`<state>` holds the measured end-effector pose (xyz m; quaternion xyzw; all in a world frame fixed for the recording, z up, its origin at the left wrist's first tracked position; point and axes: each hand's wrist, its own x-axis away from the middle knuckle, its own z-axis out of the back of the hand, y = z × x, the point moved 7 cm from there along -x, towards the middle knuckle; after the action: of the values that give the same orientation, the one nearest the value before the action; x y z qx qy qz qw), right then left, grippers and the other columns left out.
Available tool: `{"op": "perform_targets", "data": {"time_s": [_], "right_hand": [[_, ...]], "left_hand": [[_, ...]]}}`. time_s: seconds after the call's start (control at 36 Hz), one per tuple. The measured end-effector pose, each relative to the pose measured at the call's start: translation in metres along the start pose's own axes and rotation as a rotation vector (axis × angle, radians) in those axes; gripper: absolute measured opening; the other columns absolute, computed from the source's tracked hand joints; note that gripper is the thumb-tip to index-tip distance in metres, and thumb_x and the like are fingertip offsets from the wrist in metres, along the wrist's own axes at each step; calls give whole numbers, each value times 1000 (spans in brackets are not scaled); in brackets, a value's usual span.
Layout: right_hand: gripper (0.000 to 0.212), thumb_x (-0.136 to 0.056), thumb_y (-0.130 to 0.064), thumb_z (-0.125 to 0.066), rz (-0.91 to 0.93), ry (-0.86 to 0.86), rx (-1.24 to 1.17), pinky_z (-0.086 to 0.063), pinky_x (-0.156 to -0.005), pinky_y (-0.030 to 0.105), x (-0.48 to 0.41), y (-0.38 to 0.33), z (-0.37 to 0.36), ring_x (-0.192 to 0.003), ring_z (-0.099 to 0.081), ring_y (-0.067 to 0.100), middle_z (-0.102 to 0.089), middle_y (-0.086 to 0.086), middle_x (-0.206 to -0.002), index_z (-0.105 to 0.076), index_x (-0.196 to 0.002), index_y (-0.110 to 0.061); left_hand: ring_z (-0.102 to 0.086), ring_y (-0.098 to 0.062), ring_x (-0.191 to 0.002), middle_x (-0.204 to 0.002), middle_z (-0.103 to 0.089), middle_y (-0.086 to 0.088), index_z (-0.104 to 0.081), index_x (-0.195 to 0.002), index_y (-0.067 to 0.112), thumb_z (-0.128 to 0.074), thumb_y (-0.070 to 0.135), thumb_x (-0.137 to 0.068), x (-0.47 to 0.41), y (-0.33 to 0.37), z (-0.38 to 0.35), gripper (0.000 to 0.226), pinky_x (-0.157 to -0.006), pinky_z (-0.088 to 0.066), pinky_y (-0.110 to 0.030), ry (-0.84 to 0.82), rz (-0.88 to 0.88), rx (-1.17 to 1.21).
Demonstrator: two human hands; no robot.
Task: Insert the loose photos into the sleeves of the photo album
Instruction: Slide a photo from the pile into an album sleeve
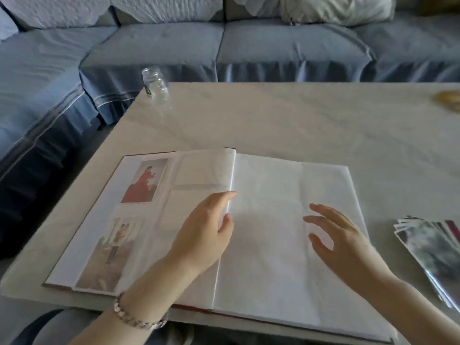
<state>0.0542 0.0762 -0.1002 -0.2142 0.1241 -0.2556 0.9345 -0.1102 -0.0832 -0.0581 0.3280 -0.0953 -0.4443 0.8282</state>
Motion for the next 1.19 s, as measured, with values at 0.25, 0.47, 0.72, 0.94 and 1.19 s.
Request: {"op": "perform_targets", "data": {"time_s": [0.25, 0.47, 0.72, 0.94, 1.19], "right_hand": [[53, -83, -23, -66, -498, -72, 196, -35, -104, 39, 73, 123, 63, -130, -39, 28, -43, 6, -141, -49, -133, -15], [28, -94, -34, -46, -440, -89, 369, -40, -86, 23, 78, 132, 74, -111, -55, 12, -60, -7, -120, -60, -115, -20], [22, -92, -39, -48, -502, -118, 318, -42, -67, 24, 82, 142, 78, -85, -56, 13, -65, -11, -105, -63, -106, -31], [22, -75, -5, -71, -359, 227, 455, -23, -42, 13, 74, 120, 104, -50, -53, 21, -62, -3, -58, -61, -58, -13], [25, -85, -20, -52, 93, 484, 145, -56, -75, 30, 33, 20, 82, -86, -71, 19, -74, 3, -92, -75, -88, -10]], "left_hand": [[-58, -3, -107, -112, -65, 16, -63, -117, 28, -45, 26, -92, -21, 54, -67, 30, -86, -40, -16, -179, -19, -85], [-60, -3, -104, -105, -66, 18, -65, -112, 27, -51, 20, -92, -24, 75, -91, 25, -89, -47, -27, -250, 10, -65], [-60, -1, -101, -101, -65, 21, -64, -110, 27, -51, 18, -93, -27, 94, -112, 24, -90, -46, -25, -312, 13, 17], [-61, 2, -92, -98, -67, 19, -64, -105, 29, -52, 17, -93, -26, 107, -123, 21, -82, -43, -10, -383, 25, 136], [-66, -12, -101, -109, -70, -2, -62, -109, 13, -47, 28, -96, -18, 124, -138, 25, -88, -52, -34, -552, 368, 889]]}}
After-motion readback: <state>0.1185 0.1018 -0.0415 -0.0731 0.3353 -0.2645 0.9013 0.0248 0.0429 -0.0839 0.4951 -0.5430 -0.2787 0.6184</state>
